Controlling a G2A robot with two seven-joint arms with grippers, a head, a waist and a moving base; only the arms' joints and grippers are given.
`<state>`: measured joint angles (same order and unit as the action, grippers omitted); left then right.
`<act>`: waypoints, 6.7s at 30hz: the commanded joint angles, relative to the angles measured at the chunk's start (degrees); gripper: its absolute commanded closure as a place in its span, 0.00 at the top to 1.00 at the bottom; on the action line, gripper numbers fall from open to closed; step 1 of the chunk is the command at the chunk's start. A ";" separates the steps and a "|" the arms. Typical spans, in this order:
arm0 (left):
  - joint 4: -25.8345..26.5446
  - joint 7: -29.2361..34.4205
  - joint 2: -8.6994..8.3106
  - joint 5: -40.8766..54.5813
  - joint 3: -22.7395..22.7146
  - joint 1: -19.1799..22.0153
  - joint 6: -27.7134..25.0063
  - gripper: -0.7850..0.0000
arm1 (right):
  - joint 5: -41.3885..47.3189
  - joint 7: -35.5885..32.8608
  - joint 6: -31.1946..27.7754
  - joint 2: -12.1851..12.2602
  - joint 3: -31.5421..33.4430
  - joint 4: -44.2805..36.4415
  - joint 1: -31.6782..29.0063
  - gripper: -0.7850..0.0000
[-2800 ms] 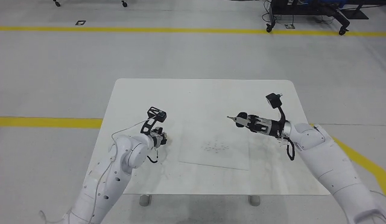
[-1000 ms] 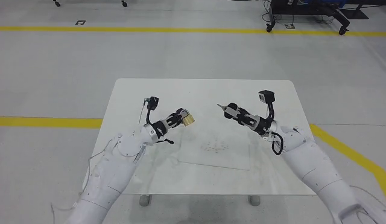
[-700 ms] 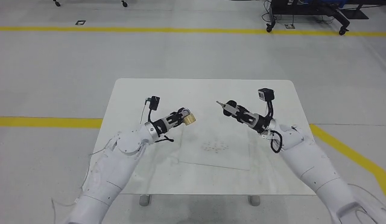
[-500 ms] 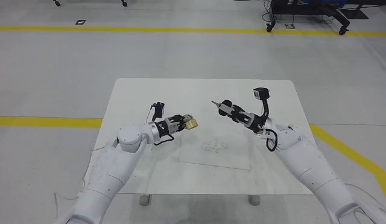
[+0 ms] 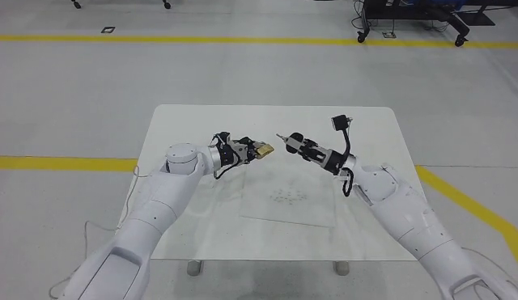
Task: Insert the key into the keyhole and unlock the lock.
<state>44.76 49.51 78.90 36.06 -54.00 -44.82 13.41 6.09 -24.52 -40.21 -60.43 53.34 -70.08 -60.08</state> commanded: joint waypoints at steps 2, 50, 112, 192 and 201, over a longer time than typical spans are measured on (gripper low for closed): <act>0.02 -0.02 0.00 0.07 -0.03 -0.02 -0.03 0.00 | -0.03 0.01 0.00 0.00 0.00 -0.01 0.00 0.00; 11.78 -12.54 -0.28 -7.14 -3.16 -7.16 -10.18 0.00 | 11.50 7.96 30.83 -0.75 2.58 -17.97 -13.96 0.00; 15.47 -20.19 0.86 -9.64 -6.17 -10.56 -19.99 0.00 | 15.34 18.86 23.80 -7.35 2.28 -14.69 -14.95 0.00; 12.24 -16.53 2.30 -7.28 -7.10 -9.20 -10.11 0.00 | -33.43 39.97 19.61 -13.83 1.63 -7.65 -16.37 0.00; 12.50 -16.42 2.43 -6.74 -7.40 -9.55 -11.26 0.00 | -10.30 27.20 15.12 -13.70 6.30 -7.10 -17.50 0.00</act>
<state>57.24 33.06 81.31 29.39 -61.44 -54.34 2.24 -4.62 3.17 -25.20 -74.12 59.52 -77.21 -77.57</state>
